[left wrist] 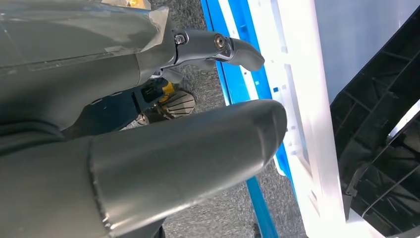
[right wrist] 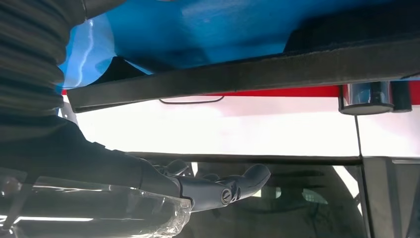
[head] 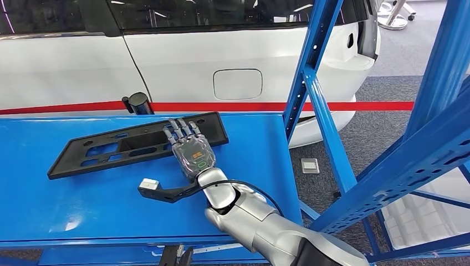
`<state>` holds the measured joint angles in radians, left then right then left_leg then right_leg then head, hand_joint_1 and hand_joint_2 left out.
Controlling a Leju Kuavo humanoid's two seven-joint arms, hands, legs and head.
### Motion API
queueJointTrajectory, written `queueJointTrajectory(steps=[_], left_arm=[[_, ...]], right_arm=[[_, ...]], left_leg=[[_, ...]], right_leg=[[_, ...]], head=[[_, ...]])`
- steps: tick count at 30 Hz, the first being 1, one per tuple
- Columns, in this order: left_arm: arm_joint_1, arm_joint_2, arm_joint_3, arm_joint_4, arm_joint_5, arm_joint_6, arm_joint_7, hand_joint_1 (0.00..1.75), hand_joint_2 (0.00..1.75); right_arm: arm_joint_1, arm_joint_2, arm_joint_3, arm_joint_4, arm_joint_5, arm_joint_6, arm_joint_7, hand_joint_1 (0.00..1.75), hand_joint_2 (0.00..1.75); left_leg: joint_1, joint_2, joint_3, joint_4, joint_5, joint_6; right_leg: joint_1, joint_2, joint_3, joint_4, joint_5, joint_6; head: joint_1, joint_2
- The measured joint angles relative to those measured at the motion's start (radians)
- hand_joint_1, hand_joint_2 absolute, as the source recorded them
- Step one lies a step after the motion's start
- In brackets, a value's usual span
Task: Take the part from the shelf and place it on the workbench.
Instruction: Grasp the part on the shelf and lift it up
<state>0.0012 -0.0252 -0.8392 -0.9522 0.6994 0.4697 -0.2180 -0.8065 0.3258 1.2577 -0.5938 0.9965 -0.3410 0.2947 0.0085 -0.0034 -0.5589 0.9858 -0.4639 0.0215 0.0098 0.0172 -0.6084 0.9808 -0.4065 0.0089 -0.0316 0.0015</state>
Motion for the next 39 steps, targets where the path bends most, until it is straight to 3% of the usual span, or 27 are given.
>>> queueJointTrajectory(steps=[15, 16, 19, 20, 39], left_arm=[[-0.021, 0.006, -0.037, 0.018, 0.03, -0.015, -0.01, 0.0, 0.0], [-0.023, 0.006, -0.041, 0.018, 0.033, -0.015, -0.01, 0.0, 0.0], [-0.025, 0.008, -0.048, 0.022, 0.04, -0.017, -0.011, 0.0, 0.0], [-0.026, 0.008, -0.049, 0.023, 0.044, -0.017, -0.013, 0.0, 0.0], [-0.032, 0.008, -0.069, 0.025, 0.084, 0.004, -0.04, 0.0, 0.0]], right_arm=[[-0.01, 0.0, 0.015, 0.044, -0.028, -0.01, 0.015, 0.0, 1.75], [-0.012, 0.0, 0.015, 0.046, -0.029, -0.01, 0.016, 0.08, 1.75], [-0.016, 0.0, 0.017, 0.055, -0.037, -0.01, 0.015, 1.39, 1.75], [-0.017, 0.0, 0.017, 0.058, -0.042, -0.01, 0.011, 1.75, 1.75], [-0.036, -0.001, 0.003, 0.118, -0.09, -0.049, -0.048, 1.75, 1.75]], left_leg=[[-0.005, 0.0, 0.0, 0.0, 0.0, 0.0], [-0.005, 0.0, 0.0, 0.0, 0.0, 0.0], [-0.005, 0.0, 0.001, 0.0, 0.0, 0.0], [-0.005, 0.0, 0.001, 0.0, 0.0, 0.0], [-0.005, 0.0, 0.003, 0.0, 0.0, 0.0]], right_leg=[[-0.004, 0.0, 0.001, 0.0, 0.0, 0.0], [-0.004, 0.0, 0.001, 0.0, 0.0, 0.0], [-0.004, 0.0, 0.001, 0.0, 0.0, 0.0], [-0.004, 0.0, 0.001, 0.0, 0.0, 0.0], [-0.004, -0.001, 0.003, 0.0, 0.0, 0.0]], head=[[0.0, 0.0], [0.0, 0.0], [0.0, 0.0], [0.0, 0.0], [0.0, 0.0]])
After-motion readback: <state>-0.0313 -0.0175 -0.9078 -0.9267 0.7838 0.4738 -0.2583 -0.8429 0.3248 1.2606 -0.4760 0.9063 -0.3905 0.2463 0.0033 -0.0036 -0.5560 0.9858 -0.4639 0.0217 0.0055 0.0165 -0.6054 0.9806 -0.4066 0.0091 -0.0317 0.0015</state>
